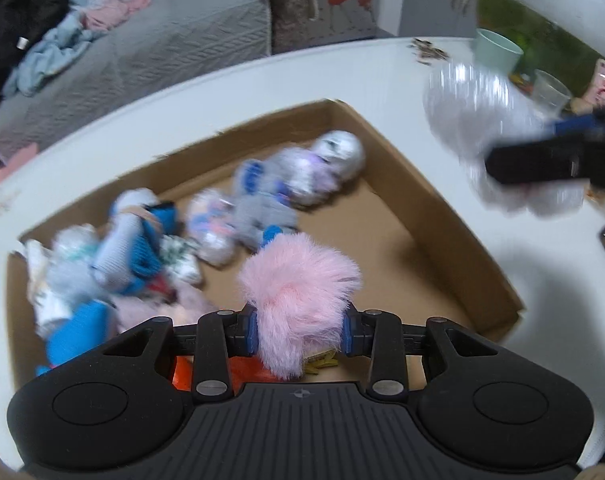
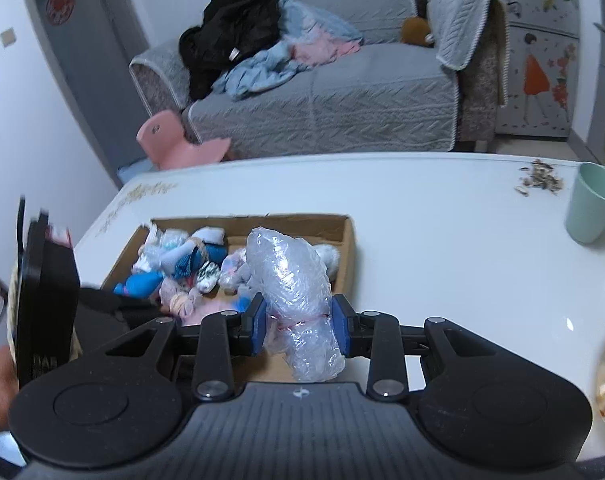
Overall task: Organize objects
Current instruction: 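Carry the pink pompom and plastic bundle over the tray with both tools, then lower the pompom and plastic bundle into the tray, opening both tools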
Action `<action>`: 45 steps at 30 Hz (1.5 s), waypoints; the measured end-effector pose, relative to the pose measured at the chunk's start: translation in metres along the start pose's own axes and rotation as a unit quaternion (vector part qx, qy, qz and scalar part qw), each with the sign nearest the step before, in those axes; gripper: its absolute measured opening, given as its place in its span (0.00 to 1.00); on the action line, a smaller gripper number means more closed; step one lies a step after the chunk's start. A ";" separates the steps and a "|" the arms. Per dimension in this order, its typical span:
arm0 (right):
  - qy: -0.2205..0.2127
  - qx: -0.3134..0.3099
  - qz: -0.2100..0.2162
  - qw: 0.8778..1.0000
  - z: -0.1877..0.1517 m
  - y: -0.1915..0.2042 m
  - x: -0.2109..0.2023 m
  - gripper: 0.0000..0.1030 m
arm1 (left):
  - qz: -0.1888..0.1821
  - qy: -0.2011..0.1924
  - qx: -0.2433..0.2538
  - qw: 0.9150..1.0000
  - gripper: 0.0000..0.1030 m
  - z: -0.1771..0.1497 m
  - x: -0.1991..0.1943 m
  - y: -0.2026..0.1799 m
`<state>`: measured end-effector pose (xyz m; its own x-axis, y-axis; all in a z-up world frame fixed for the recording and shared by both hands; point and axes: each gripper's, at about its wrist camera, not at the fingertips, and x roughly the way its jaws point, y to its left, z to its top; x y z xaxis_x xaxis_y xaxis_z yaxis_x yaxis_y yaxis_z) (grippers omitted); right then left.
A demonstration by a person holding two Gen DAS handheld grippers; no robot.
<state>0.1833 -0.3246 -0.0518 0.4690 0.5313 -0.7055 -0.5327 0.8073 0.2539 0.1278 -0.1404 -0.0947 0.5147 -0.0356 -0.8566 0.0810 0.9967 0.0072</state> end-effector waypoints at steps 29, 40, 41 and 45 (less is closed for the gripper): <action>0.084 -0.015 0.005 0.996 0.012 0.000 0.076 0.30 | 0.049 -0.008 0.034 0.998 0.41 0.024 0.024 0.003; 0.089 -0.009 0.001 0.996 0.014 -0.003 0.085 0.35 | 0.052 0.000 0.035 0.998 0.42 0.027 0.029 -0.002; 0.089 -0.010 0.001 0.996 0.014 -0.002 0.085 0.35 | 0.054 -0.001 0.035 0.998 0.43 0.027 0.029 -0.002; 0.089 -0.011 0.003 0.996 0.014 -0.002 0.085 0.35 | 0.052 0.001 0.023 0.998 0.49 0.028 0.028 0.001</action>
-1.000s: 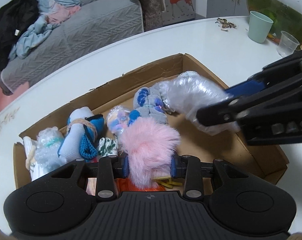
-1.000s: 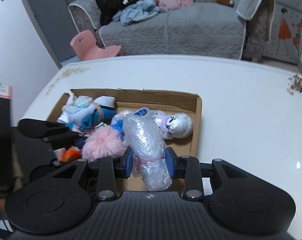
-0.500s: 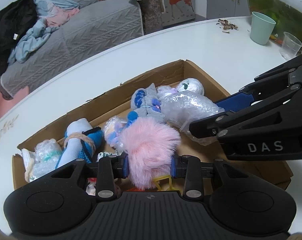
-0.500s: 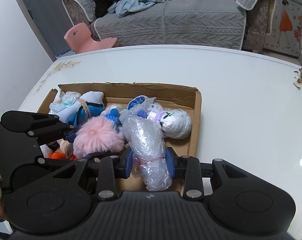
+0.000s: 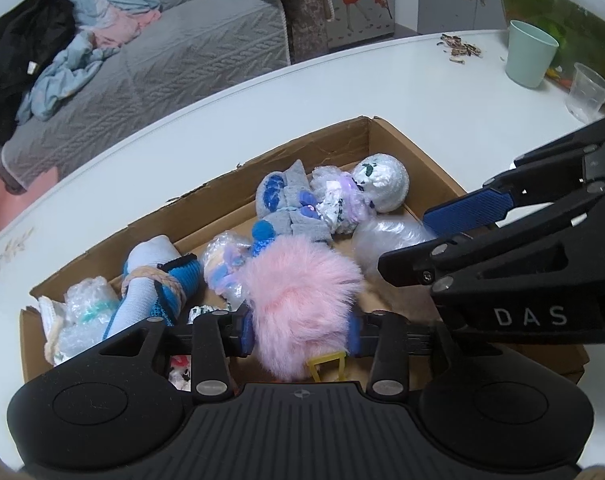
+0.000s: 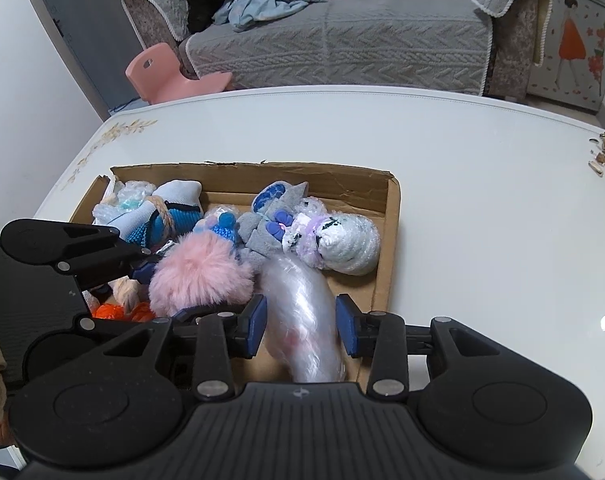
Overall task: Organize objects
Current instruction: 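Lower the pompom and plastic bundle into the tray, opening both tools, then grasp a striped white bundle with left tool while right tool grasps another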
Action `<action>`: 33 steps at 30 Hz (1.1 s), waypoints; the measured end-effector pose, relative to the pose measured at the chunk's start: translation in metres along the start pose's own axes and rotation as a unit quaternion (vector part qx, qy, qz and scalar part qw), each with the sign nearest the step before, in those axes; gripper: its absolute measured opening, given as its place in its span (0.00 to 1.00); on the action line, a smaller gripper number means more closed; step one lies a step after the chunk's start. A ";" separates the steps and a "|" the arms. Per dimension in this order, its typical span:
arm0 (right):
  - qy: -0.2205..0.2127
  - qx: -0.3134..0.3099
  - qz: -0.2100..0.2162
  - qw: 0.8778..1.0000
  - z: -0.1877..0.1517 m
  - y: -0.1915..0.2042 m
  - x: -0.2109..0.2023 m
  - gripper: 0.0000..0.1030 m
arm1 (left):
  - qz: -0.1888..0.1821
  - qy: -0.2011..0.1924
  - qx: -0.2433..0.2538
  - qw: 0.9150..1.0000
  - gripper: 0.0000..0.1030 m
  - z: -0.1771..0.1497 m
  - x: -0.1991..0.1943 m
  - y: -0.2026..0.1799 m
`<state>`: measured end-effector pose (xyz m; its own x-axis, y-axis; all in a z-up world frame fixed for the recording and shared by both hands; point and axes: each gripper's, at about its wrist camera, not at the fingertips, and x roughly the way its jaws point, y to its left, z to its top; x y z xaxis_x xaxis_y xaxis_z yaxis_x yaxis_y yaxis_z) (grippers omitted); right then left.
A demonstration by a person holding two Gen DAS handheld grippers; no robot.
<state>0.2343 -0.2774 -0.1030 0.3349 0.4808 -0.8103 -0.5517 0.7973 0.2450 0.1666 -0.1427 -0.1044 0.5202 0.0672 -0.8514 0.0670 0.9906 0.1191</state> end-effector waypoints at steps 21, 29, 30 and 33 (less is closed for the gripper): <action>-0.035 -0.009 0.004 0.999 -0.002 0.007 -0.032 0.46 | 0.007 -0.026 0.012 1.000 0.74 -0.006 -0.054 -0.004; -0.048 -0.024 0.001 0.999 -0.021 0.017 -0.063 0.57 | 0.013 -0.023 -0.048 0.998 0.82 -0.058 -0.110 0.000; -0.045 -0.034 0.003 0.998 -0.026 0.021 -0.068 0.60 | 0.014 -0.015 -0.074 0.997 0.83 -0.071 -0.117 -0.001; -0.024 -0.083 0.016 0.996 -0.043 0.038 -0.078 0.70 | 0.009 0.011 -0.164 0.986 0.85 -0.119 -0.136 -0.009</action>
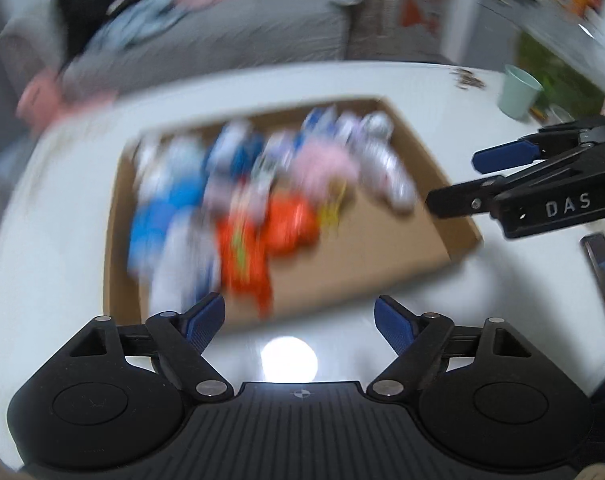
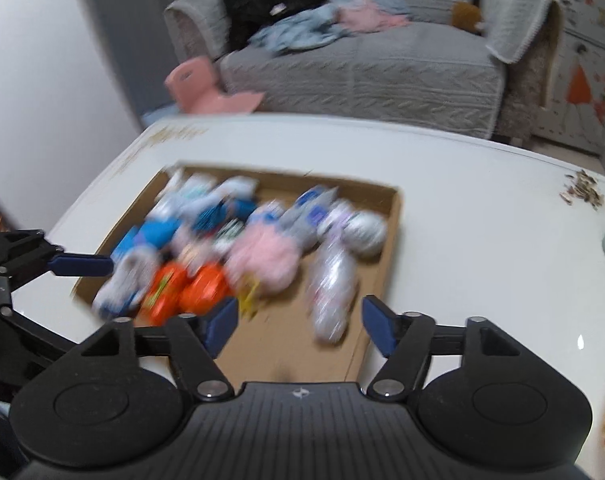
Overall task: Organize objects
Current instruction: 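Grasp a striped white bundle with left tool while right tool grasps another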
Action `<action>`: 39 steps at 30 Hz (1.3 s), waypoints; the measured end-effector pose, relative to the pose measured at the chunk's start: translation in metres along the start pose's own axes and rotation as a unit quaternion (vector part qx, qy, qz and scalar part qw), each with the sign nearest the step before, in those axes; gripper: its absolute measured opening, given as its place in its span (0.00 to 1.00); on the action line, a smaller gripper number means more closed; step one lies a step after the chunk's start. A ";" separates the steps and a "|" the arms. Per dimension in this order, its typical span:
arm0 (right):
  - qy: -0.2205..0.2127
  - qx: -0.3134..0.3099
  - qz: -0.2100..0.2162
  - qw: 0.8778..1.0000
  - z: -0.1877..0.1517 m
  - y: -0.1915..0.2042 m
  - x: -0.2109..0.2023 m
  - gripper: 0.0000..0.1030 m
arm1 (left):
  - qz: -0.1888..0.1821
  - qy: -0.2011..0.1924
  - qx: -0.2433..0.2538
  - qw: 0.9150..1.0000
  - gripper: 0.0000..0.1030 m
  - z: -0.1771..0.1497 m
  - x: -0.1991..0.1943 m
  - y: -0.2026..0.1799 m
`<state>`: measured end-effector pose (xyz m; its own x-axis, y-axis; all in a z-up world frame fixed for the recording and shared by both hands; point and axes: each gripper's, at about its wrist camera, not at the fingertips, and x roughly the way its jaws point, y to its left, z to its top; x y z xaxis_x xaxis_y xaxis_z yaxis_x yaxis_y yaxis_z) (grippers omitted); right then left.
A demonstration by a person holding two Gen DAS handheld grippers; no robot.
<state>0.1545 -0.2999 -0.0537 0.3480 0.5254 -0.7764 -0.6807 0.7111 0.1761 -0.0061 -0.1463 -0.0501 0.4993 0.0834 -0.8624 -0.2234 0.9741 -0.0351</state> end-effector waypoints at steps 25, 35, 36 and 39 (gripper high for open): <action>0.157 -0.084 0.080 0.981 -0.084 0.085 0.043 0.54 | -0.010 -0.026 0.121 0.992 0.80 -0.139 0.013 -0.059; 0.171 -0.101 0.096 0.975 -0.089 0.097 0.047 0.33 | -0.023 -0.047 0.125 0.991 0.67 -0.138 0.014 -0.062; 0.172 -0.099 0.099 0.975 -0.088 0.097 0.048 0.29 | -0.024 -0.047 0.125 0.991 0.66 -0.137 0.013 -0.062; 0.174 -0.099 0.099 0.975 -0.087 0.096 0.048 0.24 | -0.029 -0.048 0.124 0.991 0.66 -0.135 0.012 -0.062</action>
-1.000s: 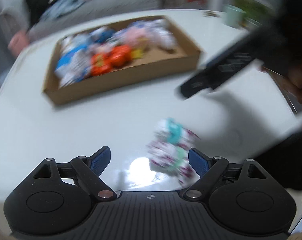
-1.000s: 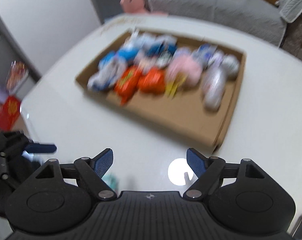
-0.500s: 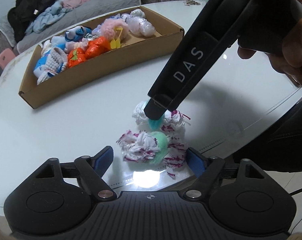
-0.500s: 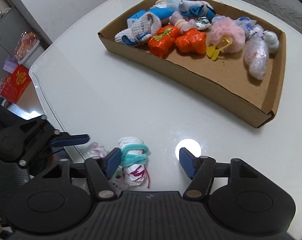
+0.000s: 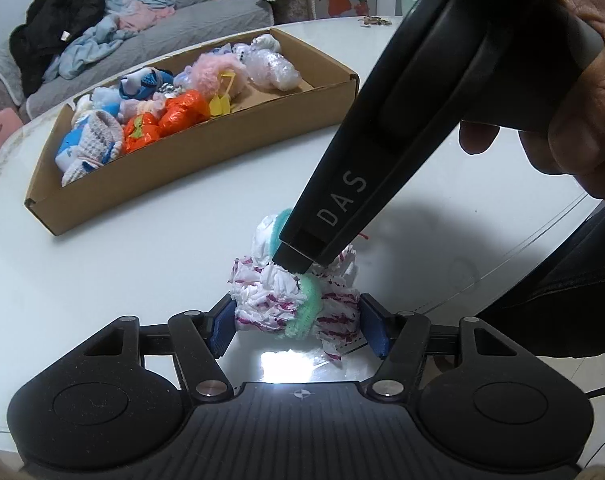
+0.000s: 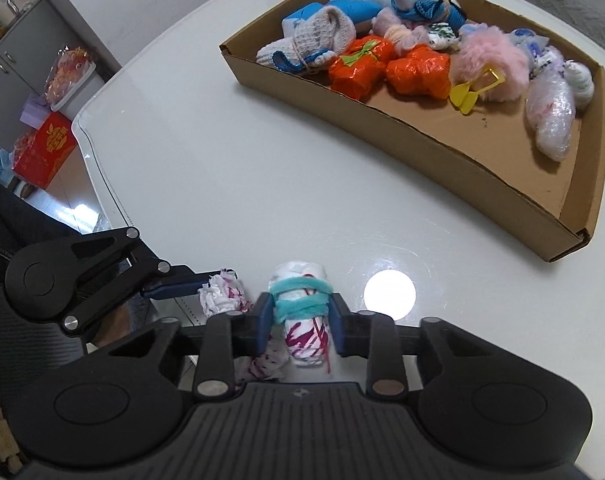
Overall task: Organize objects
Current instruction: 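Grasp a striped white bundle with left tool while right tool grasps another, then carry both striped teal-banded bundles over the tray with both tools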
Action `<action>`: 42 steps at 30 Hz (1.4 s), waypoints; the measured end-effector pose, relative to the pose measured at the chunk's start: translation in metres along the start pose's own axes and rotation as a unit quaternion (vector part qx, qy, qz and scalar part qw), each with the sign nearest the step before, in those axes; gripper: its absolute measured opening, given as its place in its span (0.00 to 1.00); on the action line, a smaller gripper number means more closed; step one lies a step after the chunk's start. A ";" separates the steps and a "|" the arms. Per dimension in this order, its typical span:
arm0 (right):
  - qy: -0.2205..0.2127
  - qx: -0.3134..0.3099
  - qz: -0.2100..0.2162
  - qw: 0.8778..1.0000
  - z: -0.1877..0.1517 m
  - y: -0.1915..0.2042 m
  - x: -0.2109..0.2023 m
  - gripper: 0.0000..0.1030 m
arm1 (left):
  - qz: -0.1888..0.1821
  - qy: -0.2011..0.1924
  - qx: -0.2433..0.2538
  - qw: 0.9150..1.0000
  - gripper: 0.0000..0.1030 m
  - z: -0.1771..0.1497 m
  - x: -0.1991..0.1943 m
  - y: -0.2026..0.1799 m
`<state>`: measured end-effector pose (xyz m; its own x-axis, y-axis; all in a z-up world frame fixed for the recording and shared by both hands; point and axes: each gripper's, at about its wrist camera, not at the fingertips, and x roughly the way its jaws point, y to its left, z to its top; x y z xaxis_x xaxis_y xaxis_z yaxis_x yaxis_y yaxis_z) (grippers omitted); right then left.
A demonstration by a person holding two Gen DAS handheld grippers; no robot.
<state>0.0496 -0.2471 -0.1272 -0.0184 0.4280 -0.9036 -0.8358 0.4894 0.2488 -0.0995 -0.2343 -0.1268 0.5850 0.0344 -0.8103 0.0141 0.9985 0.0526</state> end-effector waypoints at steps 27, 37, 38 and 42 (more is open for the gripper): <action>-0.041 0.131 -0.036 0.990 -0.029 -0.076 -0.051 0.22 | 0.045 0.025 -0.048 0.998 0.66 0.040 -0.015 0.076; -0.167 0.215 -0.113 0.955 -0.036 -0.130 -0.113 0.23 | 0.068 -0.028 -0.017 0.997 0.66 0.124 -0.042 0.124; -0.179 0.214 -0.119 0.953 -0.034 -0.131 -0.117 0.23 | 0.068 -0.031 -0.011 0.997 0.66 0.134 -0.043 0.127; -0.214 0.216 -0.126 0.944 -0.022 -0.134 -0.126 0.23 | 0.070 -0.047 0.042 0.996 0.66 0.171 -0.046 0.131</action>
<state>0.1523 -0.3833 -0.0547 0.4519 0.4789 -0.7526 -0.4812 0.8413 0.2463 0.0142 -0.1121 0.0167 0.6591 0.1647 -0.7338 -0.0069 0.9770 0.2131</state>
